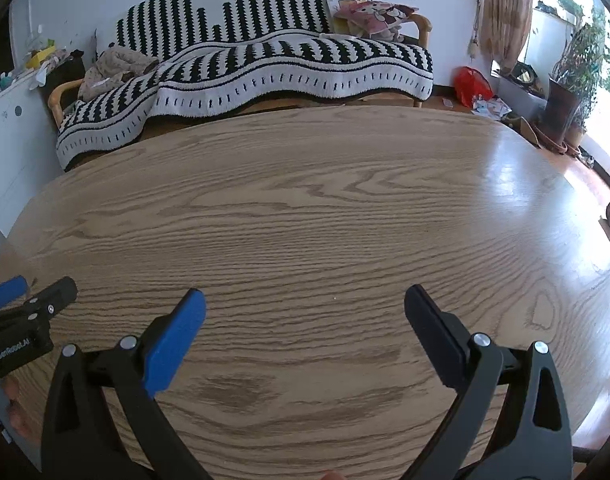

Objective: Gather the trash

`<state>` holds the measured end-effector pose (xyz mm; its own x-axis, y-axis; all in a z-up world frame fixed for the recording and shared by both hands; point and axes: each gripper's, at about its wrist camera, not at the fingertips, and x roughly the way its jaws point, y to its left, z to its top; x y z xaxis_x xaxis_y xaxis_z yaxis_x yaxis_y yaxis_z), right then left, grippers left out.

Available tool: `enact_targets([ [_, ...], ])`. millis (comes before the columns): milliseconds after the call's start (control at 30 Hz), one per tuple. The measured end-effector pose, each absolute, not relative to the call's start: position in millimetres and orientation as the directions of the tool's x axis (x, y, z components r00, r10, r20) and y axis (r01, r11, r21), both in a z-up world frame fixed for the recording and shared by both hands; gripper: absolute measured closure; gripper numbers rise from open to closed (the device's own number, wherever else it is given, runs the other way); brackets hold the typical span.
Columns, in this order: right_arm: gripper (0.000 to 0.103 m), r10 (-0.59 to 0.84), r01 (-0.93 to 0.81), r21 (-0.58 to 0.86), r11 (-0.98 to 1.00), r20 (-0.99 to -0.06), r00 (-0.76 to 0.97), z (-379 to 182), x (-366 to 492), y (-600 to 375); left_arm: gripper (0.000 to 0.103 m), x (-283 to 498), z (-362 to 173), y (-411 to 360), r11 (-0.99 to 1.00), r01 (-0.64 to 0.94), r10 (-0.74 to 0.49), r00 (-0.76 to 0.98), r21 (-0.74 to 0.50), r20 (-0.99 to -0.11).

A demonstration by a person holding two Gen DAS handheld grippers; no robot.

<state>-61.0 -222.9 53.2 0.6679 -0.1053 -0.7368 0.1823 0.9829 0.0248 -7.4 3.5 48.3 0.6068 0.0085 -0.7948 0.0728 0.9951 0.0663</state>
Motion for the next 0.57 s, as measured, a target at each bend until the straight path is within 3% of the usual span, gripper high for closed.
enact_targets([
  [133,0.007,-0.109,0.179,0.016,0.984,-0.738,0.666,53.0,-61.0,-222.9,0.006,-15.9,55.4,3.1,0.995,0.068,0.012,0.655,0.075,-0.755],
  [267,0.007,-0.115,0.184,0.012,0.983,-0.741,0.662,51.8,-60.2,-223.5,0.006,-15.6,55.2,2.9,0.994,0.105,-0.049,0.64,0.024,-0.767],
  [567,0.007,-0.13,0.187,-0.009,0.982,-0.747,0.652,47.8,-57.9,-224.0,0.006,-12.1,49.7,-1.8,0.992,0.123,-0.047,0.623,0.039,-0.781],
])
